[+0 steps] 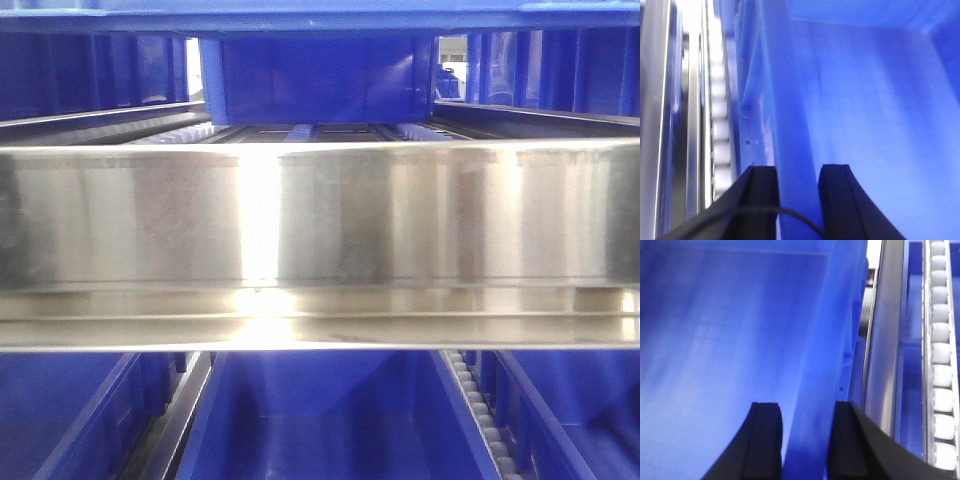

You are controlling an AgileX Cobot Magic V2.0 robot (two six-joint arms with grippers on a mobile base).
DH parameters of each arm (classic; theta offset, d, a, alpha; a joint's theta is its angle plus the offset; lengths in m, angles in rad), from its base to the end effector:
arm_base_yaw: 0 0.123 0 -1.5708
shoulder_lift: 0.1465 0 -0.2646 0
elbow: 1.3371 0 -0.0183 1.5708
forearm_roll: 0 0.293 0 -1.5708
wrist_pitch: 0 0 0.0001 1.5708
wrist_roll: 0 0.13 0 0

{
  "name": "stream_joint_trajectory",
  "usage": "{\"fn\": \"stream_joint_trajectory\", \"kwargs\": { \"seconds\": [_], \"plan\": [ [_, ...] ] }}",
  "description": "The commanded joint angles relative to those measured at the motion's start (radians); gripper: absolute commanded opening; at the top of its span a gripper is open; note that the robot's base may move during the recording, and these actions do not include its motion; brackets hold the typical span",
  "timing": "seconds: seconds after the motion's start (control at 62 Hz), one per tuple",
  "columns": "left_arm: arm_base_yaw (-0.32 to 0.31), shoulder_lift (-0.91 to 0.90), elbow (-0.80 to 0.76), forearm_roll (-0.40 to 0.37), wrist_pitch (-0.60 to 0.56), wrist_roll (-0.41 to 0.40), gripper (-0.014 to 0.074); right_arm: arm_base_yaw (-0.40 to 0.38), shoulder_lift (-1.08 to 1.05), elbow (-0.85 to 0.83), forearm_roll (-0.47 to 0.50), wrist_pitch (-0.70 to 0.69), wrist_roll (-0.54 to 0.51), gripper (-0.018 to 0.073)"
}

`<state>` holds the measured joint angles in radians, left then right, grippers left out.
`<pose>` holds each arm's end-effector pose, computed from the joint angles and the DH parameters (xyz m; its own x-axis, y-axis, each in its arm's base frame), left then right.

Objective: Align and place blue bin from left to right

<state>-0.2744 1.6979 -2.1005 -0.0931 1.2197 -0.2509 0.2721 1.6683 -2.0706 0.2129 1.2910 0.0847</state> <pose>0.3993 -0.1242 0.4455 -0.7082 -0.0896 -0.7003 0.1405 0.9542 -0.2642 0.3810 0.1337 0.4427 -0.7382 -0.0598 -0.6719 -0.2970 0.9231 0.2442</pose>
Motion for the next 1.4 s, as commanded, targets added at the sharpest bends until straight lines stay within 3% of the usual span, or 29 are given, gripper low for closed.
{"fn": "stream_joint_trajectory", "kwargs": {
  "seconds": [0.0, 0.242, 0.581, 1.387],
  "plan": [
    [-0.017, -0.023, -0.019, -0.1, -0.193, 0.01, 0.0013, 0.015, -0.029, -0.012, 0.13, -0.07, -0.03, -0.0079],
    [-0.017, -0.023, -0.019, -0.1, -0.332, 0.01, 0.0013, 0.015, -0.029, -0.012, 0.13, -0.07, -0.03, -0.0079],
    [-0.017, -0.023, -0.019, -0.1, -0.435, 0.01, 0.0013, 0.015, -0.029, -0.012, 0.13, -0.07, -0.03, -0.0079],
    [-0.017, -0.023, -0.019, -0.1, -0.46, 0.01, 0.0013, 0.015, -0.029, -0.012, 0.13, -0.07, -0.03, -0.0079]
  ]
}}
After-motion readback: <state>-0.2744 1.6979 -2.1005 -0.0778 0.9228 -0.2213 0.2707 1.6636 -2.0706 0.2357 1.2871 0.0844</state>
